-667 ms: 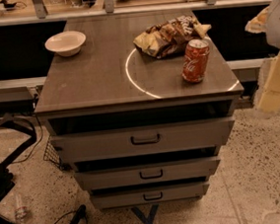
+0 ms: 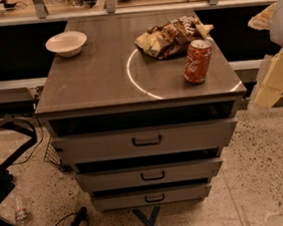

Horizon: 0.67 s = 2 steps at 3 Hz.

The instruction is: Place coke can into paper bowl

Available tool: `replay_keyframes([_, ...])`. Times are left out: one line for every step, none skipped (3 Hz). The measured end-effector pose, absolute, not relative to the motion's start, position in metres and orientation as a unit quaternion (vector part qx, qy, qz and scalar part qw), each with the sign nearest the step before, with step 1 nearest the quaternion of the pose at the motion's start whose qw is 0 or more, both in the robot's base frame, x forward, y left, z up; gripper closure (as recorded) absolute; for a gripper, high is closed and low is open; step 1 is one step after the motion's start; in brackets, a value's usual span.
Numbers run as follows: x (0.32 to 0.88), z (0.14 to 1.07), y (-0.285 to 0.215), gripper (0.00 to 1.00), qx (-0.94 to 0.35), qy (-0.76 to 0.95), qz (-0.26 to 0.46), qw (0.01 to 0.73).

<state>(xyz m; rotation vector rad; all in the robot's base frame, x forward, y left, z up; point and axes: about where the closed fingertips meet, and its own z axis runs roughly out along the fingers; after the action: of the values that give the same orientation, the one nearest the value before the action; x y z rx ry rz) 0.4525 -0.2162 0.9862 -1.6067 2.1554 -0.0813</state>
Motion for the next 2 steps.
replay_keyframes([0.479,0.972,-0.244,0.00,-0.535,0.784,0.011,0.315])
replay_keyframes([0.514,0.966,-0.272,0.00,-0.474,0.770,0.045,0.424])
